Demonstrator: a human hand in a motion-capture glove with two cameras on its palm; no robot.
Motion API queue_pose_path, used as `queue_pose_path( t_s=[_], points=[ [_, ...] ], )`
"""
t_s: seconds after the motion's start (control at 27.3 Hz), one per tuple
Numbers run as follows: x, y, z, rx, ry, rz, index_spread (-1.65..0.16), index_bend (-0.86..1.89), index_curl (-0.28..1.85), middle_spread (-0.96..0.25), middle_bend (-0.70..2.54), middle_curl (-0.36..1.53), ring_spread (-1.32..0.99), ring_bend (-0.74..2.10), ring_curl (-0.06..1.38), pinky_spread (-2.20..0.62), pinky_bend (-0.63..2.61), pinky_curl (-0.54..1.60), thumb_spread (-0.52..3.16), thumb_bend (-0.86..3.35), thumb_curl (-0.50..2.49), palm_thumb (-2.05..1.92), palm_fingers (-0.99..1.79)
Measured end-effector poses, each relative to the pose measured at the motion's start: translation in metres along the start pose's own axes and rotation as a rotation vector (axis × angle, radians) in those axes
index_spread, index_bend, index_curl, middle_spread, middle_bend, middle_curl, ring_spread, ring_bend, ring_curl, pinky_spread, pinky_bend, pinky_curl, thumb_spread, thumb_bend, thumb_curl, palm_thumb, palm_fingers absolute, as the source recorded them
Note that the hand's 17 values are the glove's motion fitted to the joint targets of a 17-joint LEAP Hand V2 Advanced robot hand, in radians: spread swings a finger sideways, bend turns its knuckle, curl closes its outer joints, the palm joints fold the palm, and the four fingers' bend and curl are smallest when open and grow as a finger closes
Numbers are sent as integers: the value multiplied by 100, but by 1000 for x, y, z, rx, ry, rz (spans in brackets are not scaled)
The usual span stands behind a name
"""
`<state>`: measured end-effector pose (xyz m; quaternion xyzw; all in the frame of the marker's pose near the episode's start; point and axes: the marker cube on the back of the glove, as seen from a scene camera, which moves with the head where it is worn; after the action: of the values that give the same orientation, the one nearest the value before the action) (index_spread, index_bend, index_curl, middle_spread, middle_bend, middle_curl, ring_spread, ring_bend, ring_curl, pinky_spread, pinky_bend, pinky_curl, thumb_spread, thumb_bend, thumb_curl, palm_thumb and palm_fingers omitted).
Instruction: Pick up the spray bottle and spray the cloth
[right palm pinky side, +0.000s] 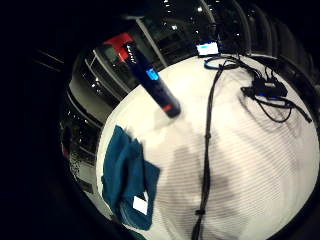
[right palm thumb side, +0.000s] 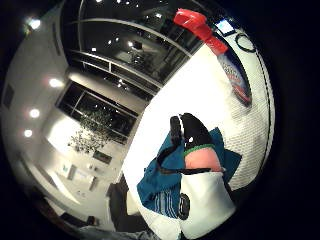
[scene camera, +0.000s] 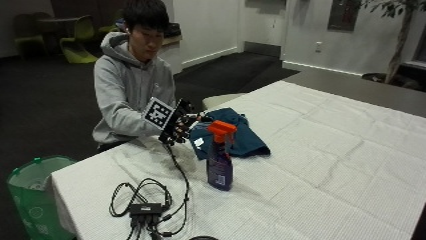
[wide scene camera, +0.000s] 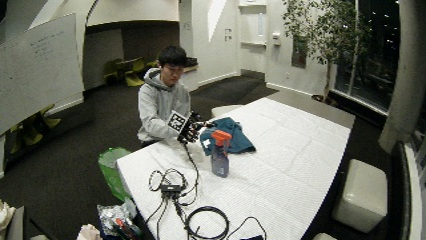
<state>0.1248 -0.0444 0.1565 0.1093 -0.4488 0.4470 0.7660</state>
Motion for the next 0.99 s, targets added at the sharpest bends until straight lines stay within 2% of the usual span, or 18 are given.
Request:
queue_pose_path(
  t_s=[0.18,0.99],
  points=[
    [9,-5,9,-107,-28,12,-21,11,15,7,26,34,4,44,28,21,53,36,103,-2,42,76,8],
    [28,-35,65,-129,-183,201,-19,12,18,7,29,36,5,43,29,21,51,35,103,-2,41,73,9]
  ],
)
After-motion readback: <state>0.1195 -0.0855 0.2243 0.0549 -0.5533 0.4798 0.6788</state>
